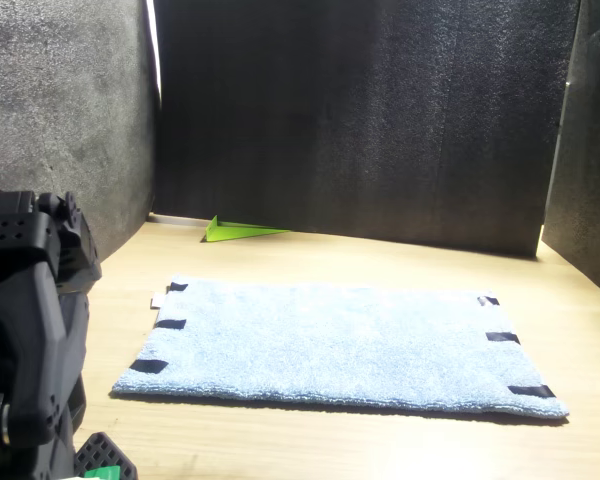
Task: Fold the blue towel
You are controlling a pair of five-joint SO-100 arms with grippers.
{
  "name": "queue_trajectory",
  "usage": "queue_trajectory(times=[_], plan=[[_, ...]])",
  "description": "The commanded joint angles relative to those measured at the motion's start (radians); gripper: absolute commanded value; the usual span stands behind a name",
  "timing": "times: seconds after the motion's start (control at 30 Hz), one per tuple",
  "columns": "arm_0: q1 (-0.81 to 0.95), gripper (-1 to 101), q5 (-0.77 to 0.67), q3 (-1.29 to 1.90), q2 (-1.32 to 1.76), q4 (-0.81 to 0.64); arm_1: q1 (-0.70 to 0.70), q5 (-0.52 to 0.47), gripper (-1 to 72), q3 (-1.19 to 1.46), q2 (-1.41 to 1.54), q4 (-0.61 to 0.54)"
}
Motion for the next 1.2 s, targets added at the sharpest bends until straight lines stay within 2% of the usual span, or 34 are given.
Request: queue_trajectory(times=[0.0,0.3,0.67,0.77,0.9,1.0,1.17], plan=[[-0.006,0,0.008,0.002,0.014,0.015,0.023,-0.009,-0.1,-0.005,0.002,0.018],[-0.025,2,0.018,0.002,0.014,0.015,0.026,-0.017,-0.1,-0.005,0.002,0.018],[-0.031,0,-0.009,0.008,0.009,0.002,0.035,-0.017,-0.1,-0.006,0.003,0.018],[-0.008,0,-0.015,-0.032,-0.179,-0.078,0.04,-0.009,-0.1,-0.009,-0.021,0.005],[0.026,0,-0.025,-0.199,-0.706,-0.242,0.046,-0.011,-0.1,-0.038,-0.181,-0.078],[0.011,0,-0.048,-0.347,-0.948,-0.232,0.04,-0.012,-0.1,-0.084,-0.37,-0.163],[0.002,-1,-0.061,-0.377,-0.92,-0.238,0.041,-0.009,-0.1,-0.106,-0.428,-0.186]])
